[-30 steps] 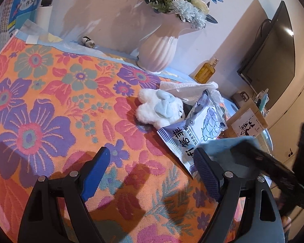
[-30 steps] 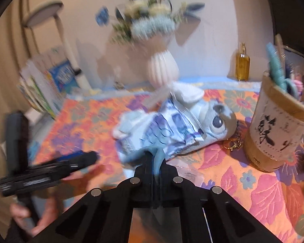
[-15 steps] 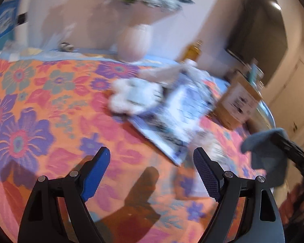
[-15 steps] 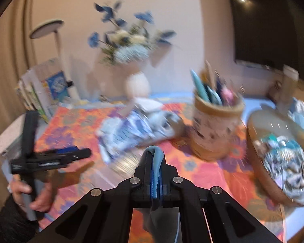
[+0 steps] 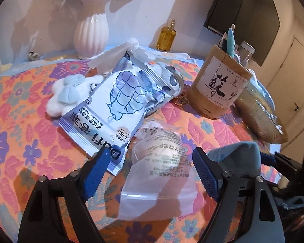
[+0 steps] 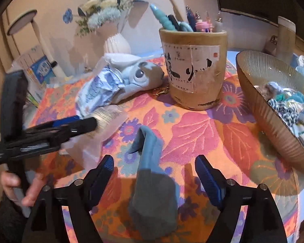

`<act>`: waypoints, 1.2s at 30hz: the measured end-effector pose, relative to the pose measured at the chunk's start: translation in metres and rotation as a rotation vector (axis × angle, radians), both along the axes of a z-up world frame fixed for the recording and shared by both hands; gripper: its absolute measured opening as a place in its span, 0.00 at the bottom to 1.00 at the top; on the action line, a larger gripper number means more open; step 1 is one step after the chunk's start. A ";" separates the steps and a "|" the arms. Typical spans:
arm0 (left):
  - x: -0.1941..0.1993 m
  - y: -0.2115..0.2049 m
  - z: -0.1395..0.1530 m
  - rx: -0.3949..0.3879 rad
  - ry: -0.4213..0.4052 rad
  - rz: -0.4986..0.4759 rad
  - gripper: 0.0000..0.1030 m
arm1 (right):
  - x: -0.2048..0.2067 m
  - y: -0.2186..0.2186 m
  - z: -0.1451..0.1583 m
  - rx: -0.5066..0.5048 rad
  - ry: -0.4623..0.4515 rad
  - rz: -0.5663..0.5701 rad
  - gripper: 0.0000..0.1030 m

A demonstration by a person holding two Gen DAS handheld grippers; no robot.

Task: Organize soft objects
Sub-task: 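Grasp the white bagged item with left tool while right tool grasps the blue cloth, then carry the white bag into the glass bowl with left tool while right tool carries the blue cloth there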

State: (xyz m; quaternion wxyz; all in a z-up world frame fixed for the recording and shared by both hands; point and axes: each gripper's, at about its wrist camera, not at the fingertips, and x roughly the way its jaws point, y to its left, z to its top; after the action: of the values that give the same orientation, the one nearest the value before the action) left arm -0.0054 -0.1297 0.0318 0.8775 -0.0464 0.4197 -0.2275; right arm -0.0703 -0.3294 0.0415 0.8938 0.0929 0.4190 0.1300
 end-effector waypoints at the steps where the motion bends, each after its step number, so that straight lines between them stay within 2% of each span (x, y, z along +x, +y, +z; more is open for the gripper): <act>1: -0.001 0.000 0.001 -0.009 -0.008 0.005 0.71 | -0.001 -0.001 -0.001 0.016 0.007 0.004 0.80; 6: -0.004 -0.007 0.001 -0.006 -0.007 -0.031 0.71 | -0.011 0.005 -0.013 0.042 0.058 0.027 0.81; 11: -0.007 -0.019 -0.002 0.043 -0.010 -0.061 0.71 | -0.033 0.005 -0.017 -0.018 0.011 0.002 0.81; 12: -0.006 -0.022 -0.004 0.060 -0.007 -0.066 0.69 | -0.033 0.004 -0.016 -0.031 -0.001 0.004 0.81; 13: -0.007 -0.025 -0.005 0.069 -0.007 -0.071 0.63 | -0.033 0.002 -0.015 -0.043 -0.010 0.006 0.81; 15: -0.009 -0.032 -0.006 0.103 -0.019 -0.084 0.61 | -0.031 -0.002 -0.017 -0.068 -0.018 0.007 0.81; 16: -0.011 -0.034 -0.005 0.115 -0.033 -0.089 0.52 | -0.031 -0.004 -0.018 -0.073 -0.021 0.007 0.81; 17: -0.014 -0.036 -0.005 0.127 -0.048 -0.097 0.49 | -0.031 -0.007 -0.020 -0.076 -0.021 0.014 0.78; 18: -0.015 -0.038 -0.004 0.138 -0.057 -0.101 0.48 | -0.031 -0.009 -0.023 -0.073 -0.018 0.033 0.66; 20: -0.015 -0.039 -0.004 0.145 -0.067 -0.108 0.43 | -0.029 -0.010 -0.023 -0.074 -0.024 0.039 0.58; 23: -0.016 -0.039 -0.004 0.148 -0.071 -0.108 0.43 | -0.017 -0.006 -0.021 -0.061 -0.030 0.049 0.58; 26: -0.015 -0.039 -0.005 0.143 -0.063 -0.106 0.43 | 0.011 0.007 -0.023 -0.120 0.010 0.037 0.57; 27: -0.015 -0.038 -0.005 0.142 -0.059 -0.106 0.43 | 0.022 0.013 -0.022 -0.137 0.017 0.028 0.54; 28: -0.014 -0.038 -0.006 0.141 -0.055 -0.106 0.43 | 0.027 0.015 -0.022 -0.136 0.020 0.024 0.49; 29: -0.014 -0.038 -0.006 0.140 -0.052 -0.106 0.43 | 0.037 0.017 -0.020 -0.114 0.021 0.021 0.35; 30: -0.014 -0.038 -0.006 0.140 -0.049 -0.106 0.43 | 0.042 0.017 -0.019 -0.091 0.022 0.022 0.26; 32: -0.013 -0.038 -0.007 0.139 -0.045 -0.105 0.43 | 0.050 0.016 -0.020 -0.060 0.029 0.011 0.21; 33: -0.013 -0.039 -0.007 0.141 -0.046 -0.104 0.42 | 0.053 0.017 -0.021 -0.064 0.036 0.007 0.13; 36: -0.015 -0.041 -0.005 0.147 -0.065 -0.106 0.37 | 0.044 0.014 -0.017 -0.041 0.004 0.008 0.06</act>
State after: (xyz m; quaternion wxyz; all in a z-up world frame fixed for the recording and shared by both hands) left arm -0.0204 -0.1702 0.0271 0.8784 0.0477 0.4085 -0.2436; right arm -0.0266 -0.3156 0.0248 0.8942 0.0733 0.4237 0.1246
